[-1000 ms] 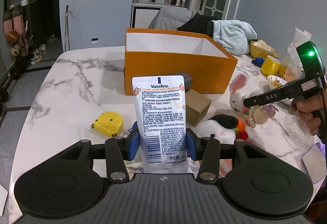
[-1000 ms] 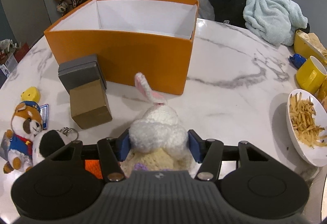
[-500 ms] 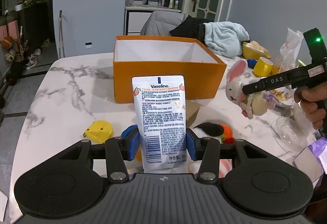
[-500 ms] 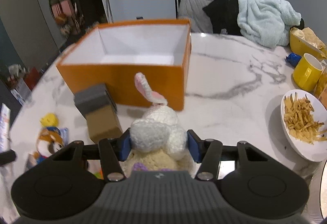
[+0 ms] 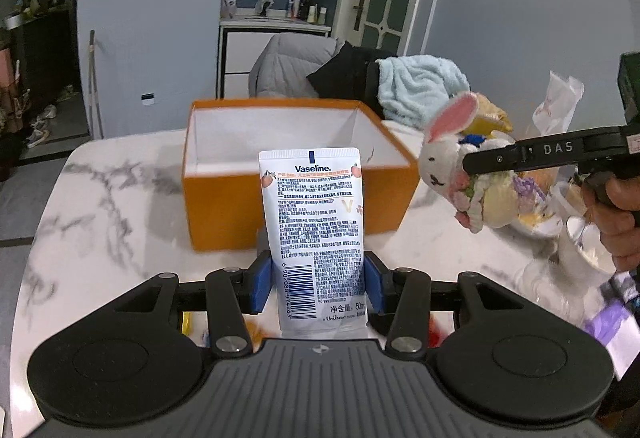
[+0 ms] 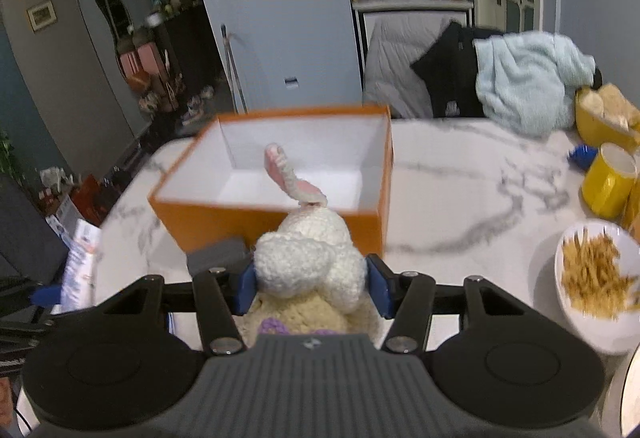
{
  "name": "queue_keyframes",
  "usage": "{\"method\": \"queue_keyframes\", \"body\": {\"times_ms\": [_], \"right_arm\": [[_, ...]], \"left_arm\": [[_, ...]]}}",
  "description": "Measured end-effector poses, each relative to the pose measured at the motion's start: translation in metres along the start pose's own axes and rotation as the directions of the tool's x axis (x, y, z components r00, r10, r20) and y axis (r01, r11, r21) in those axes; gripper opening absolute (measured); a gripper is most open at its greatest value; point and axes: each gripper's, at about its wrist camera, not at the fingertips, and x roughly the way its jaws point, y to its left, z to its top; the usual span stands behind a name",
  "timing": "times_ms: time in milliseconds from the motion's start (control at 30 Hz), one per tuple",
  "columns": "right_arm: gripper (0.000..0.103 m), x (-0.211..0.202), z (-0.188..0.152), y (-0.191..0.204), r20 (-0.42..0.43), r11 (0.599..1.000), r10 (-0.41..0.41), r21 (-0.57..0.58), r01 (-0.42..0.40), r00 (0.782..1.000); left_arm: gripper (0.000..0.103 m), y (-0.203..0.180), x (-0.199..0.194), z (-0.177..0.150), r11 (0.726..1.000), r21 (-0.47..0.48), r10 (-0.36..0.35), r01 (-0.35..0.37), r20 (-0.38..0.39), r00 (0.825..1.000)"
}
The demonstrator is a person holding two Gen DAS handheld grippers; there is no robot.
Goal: Organize objects
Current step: 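Carry the Vaseline tube and white bunny over the orange box with both tools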
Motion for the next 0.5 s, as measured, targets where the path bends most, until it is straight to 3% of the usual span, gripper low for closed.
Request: {"method": "queue_keyframes", "body": {"times_ms": [133,300,500], "right_arm": [[0.057,-0.011,0.033,0.01,0.078,1.0,0.013,-0.016,-0.011,0.997],[0.057,-0.008,0.075,0.021,0.143,1.0,0.025,-0.017,-0.023,0.989],[0.057,0.017,0.113,0.027,0.183,0.999,0.038,0.02,-0.042,0.982]], "left_arm": [[0.054,0.003,0.004,0.043,0.999,-0.011,-0.033,0.033,0.025,0.999],[0.054,0.003,0.012,0.094,0.999,0.03,0.018,-0.02,0.054,0.998],[0.054,0.014,0.047,0.135,0.996,0.041,0.074,-0.075,0.019,0.997]]}}
